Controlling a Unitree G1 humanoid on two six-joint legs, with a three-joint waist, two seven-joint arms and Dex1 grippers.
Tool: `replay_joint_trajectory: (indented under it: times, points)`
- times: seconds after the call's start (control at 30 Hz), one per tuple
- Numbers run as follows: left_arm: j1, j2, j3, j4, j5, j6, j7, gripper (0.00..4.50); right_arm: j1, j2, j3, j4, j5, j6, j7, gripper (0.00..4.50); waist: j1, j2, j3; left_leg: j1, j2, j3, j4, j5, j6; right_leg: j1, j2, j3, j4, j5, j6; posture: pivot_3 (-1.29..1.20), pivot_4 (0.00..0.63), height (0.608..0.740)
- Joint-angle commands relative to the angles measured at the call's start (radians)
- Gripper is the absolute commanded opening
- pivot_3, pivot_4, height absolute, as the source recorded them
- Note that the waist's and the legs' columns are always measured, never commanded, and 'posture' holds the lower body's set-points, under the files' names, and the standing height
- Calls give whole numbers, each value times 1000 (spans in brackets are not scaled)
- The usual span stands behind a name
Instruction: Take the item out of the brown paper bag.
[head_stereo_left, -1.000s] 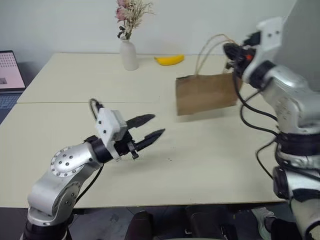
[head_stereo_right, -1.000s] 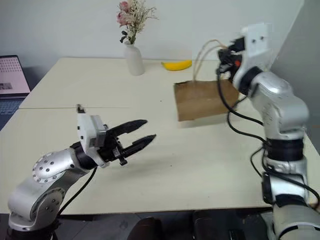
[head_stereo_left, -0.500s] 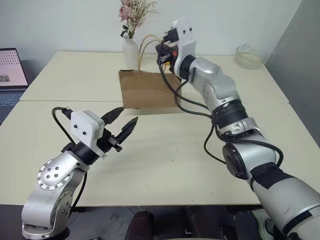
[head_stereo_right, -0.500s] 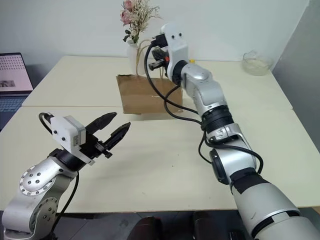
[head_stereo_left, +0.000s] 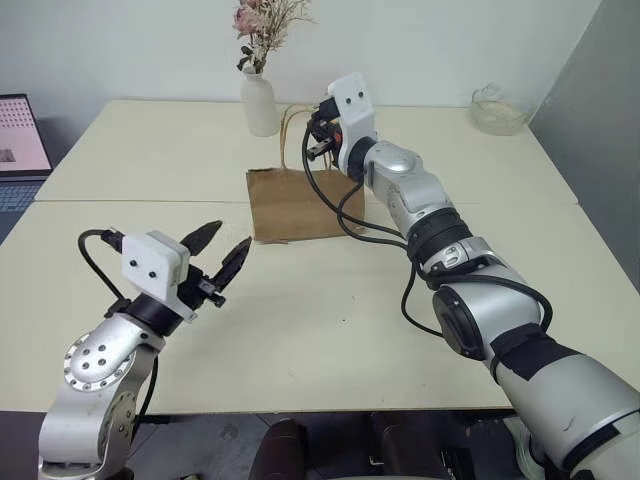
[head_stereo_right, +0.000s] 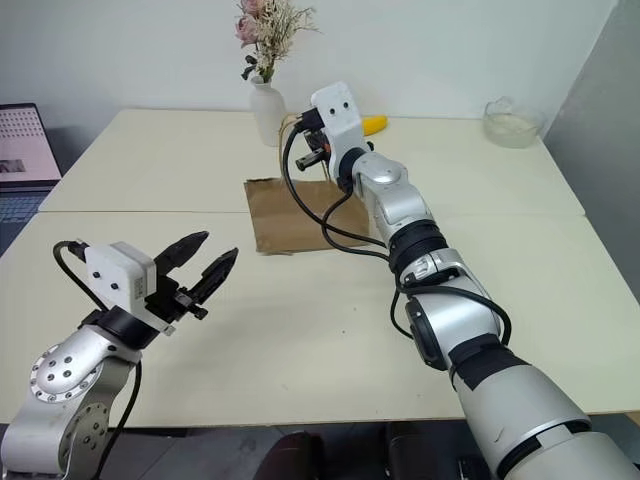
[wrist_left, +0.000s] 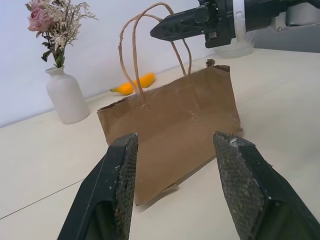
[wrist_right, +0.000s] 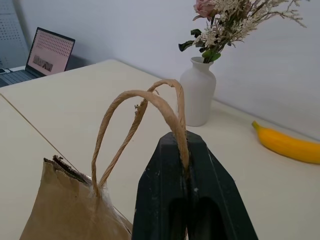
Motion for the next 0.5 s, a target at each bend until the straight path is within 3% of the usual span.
replay_joint_trajectory:
  times: [0.03, 0.4, 0.5]
  points:
    - [19, 12, 49, -46, -34, 14, 0, 2479, -30, -6, -18, -42, -4, -5, 9, 43, 0, 0, 0, 0, 0, 0, 0, 0, 0, 0, 0, 0, 0, 0, 0, 0, 150, 740]
    - [4, 24, 50, -38, -64, 33, -15, 2479, -10, -6, -32, -99, 4, 59, 26, 43, -1, 0, 0, 0, 0, 0, 0, 0, 0, 0, 0, 0, 0, 0, 0, 0, 150, 740]
    - [-4, 29, 45, -37, -76, 38, -25, 2479, -5, -8, -38, -117, 7, 77, 27, 634, -1, 0, 0, 0, 0, 0, 0, 0, 0, 0, 0, 0, 0, 0, 0, 0, 150, 740]
